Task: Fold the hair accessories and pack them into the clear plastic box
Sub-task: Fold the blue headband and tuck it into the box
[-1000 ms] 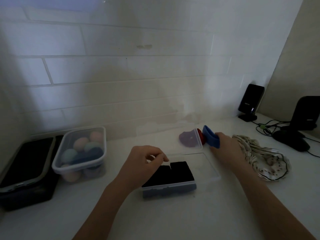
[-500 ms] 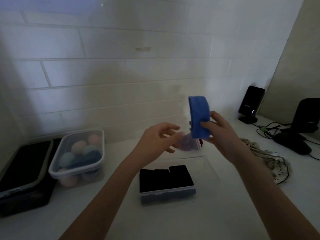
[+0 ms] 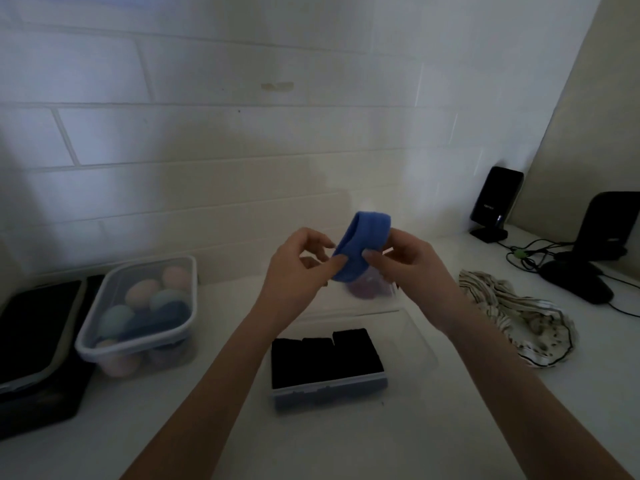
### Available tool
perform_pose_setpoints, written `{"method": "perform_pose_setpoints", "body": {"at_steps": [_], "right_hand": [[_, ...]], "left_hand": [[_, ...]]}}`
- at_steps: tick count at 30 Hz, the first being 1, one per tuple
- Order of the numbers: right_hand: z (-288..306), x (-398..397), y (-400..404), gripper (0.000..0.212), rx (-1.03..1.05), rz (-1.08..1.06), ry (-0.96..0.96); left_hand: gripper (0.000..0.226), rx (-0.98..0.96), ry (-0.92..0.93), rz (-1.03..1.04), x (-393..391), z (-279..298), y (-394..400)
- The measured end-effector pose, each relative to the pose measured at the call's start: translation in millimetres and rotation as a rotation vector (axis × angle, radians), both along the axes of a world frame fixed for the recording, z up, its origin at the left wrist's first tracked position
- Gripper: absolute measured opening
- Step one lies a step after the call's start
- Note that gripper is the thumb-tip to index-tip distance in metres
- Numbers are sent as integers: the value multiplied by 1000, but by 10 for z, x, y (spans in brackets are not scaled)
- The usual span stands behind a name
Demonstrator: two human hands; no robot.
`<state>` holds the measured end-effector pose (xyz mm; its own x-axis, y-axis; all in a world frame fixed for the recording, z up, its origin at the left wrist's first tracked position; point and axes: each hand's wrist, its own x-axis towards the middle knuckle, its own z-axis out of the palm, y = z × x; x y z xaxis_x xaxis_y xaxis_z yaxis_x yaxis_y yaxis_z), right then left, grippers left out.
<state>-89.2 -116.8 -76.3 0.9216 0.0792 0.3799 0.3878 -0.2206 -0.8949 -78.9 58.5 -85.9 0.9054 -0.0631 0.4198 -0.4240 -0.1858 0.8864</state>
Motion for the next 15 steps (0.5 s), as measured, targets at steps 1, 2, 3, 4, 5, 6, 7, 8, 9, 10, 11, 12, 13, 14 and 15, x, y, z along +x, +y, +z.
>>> {"method": "perform_pose_setpoints", "body": {"at_steps": [1,2,3,4,5,6,7,8,9,10,11,12,13,14,15], "right_hand": [[12,-5,1,12,32,13,-17],[27,-13,6,15,62,29,-30],[41,-24,13,18,89,49,-44],[53,-35,22,21,114,73,-64],[57,-43,31,24,129,94,-89],[62,-54,44,25,119,110,-119],[59,-59,59,24,73,117,-149],[52,-66,79,21,4,121,-169],[40,-74,103,20,-70,127,-179],[20,-79,125,21,-138,137,-186],[-2,-83,150,23,-197,147,-196],[-24,-84,173,29,-252,155,-213],[-46,-89,188,35,-308,160,-238],[-72,-80,190,40,-370,161,-276],[-97,-65,182,41,-438,159,-320]], "left_hand": [[20,-44,47,11,-13,0,2],[24,-82,106,5,-21,8,8],[29,-120,190,-27,-40,39,17],[38,-152,297,-78,-58,74,22],[46,-174,412,-136,-75,106,20],[52,-188,511,-189,-86,121,15],[55,-206,584,-223,-85,130,5],[53,-247,620,-237,-72,123,-6],[45,-310,618,-238,-57,109,-13],[35,-376,585,-231,-37,84,-14],[25,-415,535,-221,-18,65,-7],[20,-415,486,-214,-2,49,6],[18,-393,449,-214,9,34,22],[19,-367,429,-213,19,18,34],[19,-347,421,-210,28,4,42]]}}
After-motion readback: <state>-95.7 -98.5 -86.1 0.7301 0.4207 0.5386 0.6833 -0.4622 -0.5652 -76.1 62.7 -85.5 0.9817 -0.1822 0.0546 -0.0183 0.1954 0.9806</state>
